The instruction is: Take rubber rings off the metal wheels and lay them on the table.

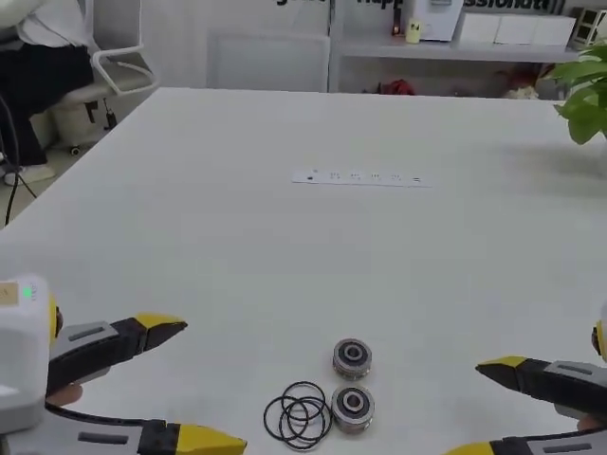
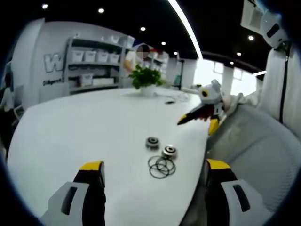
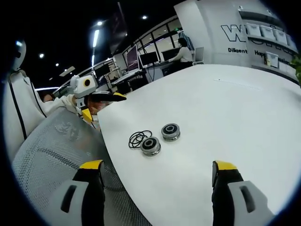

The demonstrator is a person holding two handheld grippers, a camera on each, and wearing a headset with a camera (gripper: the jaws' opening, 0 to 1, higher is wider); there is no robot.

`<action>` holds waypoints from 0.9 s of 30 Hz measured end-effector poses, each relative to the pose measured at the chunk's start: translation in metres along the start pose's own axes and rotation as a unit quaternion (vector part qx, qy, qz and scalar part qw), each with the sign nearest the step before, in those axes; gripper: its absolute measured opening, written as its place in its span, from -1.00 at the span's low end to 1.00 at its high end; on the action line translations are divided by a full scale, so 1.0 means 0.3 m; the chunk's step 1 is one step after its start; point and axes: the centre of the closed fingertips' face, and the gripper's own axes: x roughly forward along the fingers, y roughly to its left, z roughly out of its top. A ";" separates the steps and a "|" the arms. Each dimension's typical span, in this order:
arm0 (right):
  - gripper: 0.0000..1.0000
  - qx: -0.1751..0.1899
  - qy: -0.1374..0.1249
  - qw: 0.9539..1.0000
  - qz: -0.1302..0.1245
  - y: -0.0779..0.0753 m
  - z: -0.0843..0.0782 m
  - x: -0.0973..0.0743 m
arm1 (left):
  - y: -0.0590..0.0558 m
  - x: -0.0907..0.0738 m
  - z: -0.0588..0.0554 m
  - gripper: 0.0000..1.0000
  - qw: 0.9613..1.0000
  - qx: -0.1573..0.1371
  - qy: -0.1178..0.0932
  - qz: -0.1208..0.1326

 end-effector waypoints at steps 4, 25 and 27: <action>0.83 -0.001 0.013 1.000 0.002 -0.002 -0.028 0.008 | 0.004 0.004 -0.025 0.76 1.000 -0.003 0.010 0.003; 0.78 -0.003 0.038 0.999 0.004 -0.011 -0.067 0.010 | 0.016 0.010 -0.081 0.85 0.999 -0.012 0.031 0.008; 0.78 -0.002 0.039 0.999 0.004 -0.013 -0.069 0.011 | 0.019 0.010 -0.084 0.87 0.999 -0.011 0.033 0.009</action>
